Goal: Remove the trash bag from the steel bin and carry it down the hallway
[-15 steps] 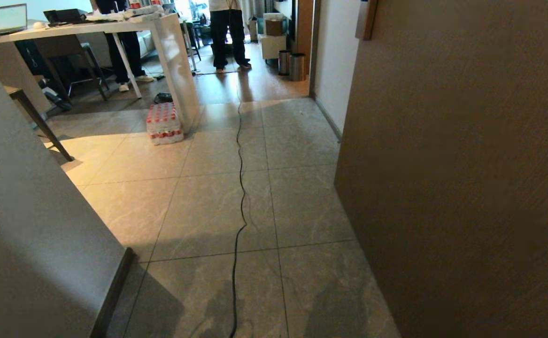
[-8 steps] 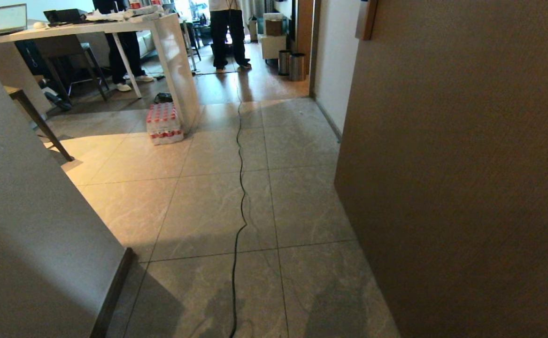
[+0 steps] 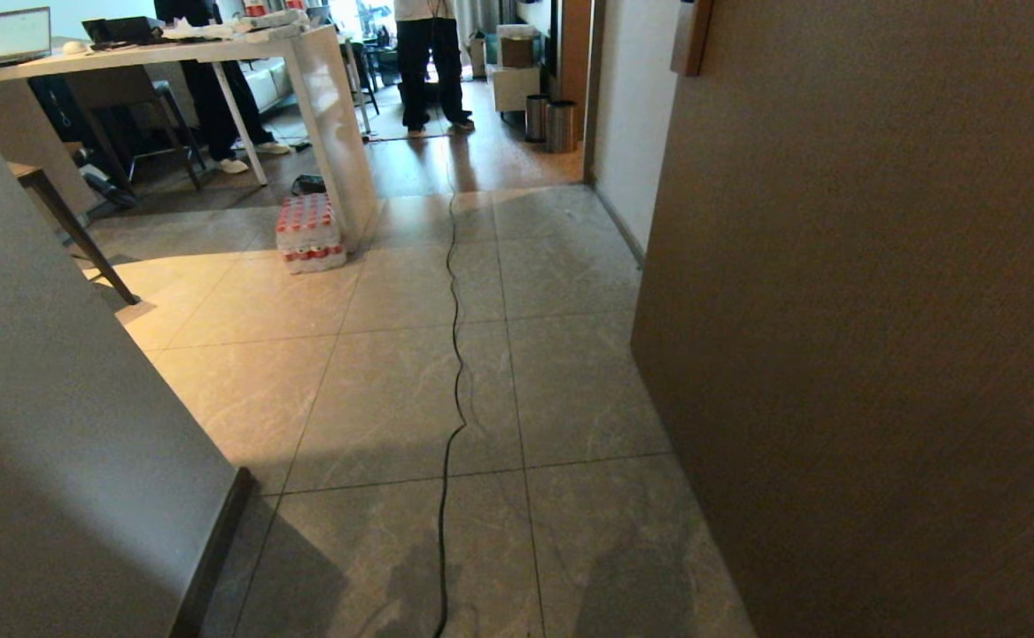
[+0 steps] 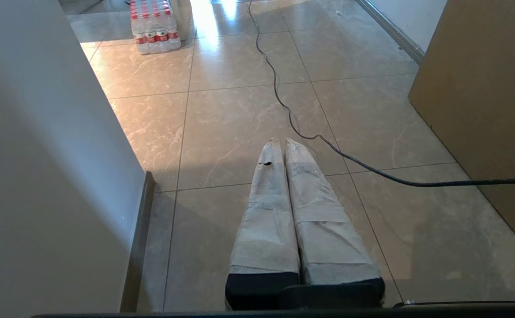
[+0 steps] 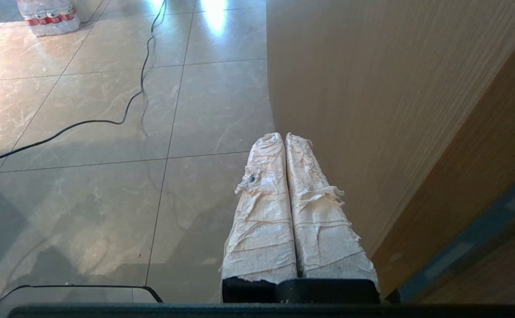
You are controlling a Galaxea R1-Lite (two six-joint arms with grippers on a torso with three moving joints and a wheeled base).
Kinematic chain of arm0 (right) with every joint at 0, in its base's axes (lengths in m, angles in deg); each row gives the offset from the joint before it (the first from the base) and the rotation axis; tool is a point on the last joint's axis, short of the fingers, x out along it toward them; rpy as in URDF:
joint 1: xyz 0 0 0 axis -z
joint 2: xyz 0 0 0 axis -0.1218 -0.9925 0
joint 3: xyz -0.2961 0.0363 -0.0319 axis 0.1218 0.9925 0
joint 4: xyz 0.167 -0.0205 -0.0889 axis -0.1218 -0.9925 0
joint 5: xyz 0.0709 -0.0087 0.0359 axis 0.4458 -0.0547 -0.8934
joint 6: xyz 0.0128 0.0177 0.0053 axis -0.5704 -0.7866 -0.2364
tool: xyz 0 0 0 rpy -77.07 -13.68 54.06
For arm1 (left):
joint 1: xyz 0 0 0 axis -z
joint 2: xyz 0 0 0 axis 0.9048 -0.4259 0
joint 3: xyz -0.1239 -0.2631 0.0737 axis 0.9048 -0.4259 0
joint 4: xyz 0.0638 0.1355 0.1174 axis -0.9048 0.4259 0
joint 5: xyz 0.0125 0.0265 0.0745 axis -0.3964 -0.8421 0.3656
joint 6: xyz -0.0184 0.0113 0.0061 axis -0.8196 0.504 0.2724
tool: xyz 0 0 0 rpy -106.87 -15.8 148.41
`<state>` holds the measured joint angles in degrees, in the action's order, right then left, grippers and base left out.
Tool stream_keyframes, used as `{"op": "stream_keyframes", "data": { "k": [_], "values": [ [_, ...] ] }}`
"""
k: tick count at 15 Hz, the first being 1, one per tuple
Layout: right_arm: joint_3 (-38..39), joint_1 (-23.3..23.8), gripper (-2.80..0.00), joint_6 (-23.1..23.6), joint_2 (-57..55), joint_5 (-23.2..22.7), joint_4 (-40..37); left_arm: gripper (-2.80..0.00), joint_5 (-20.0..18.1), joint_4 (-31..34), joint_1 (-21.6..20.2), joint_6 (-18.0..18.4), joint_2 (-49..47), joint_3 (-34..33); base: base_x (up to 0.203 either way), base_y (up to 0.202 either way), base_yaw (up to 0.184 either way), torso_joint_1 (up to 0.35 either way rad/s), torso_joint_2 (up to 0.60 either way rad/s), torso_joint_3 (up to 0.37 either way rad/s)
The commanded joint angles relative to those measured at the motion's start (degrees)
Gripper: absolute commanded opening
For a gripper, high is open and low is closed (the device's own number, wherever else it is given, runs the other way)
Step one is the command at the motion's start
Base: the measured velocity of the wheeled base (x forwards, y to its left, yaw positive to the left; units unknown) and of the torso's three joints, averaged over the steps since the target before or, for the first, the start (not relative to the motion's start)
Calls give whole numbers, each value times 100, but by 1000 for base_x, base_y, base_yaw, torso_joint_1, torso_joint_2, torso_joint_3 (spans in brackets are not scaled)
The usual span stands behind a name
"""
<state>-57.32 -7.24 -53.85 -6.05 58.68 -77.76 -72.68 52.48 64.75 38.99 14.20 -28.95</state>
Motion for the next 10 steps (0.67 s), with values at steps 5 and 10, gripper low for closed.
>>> {"op": "stream_keyframes", "data": {
  "k": [5,10],
  "values": [
    [0,-2,-280,2,-5,0,8,-280,5,-7,-2,-5,2,-62,0,0,0,0,0,0],
    [0,-2,-280,2,-5,0,2,-280,5,-7,-4,-5,2,-65,0,0,0,0,0,0]
  ]
}}
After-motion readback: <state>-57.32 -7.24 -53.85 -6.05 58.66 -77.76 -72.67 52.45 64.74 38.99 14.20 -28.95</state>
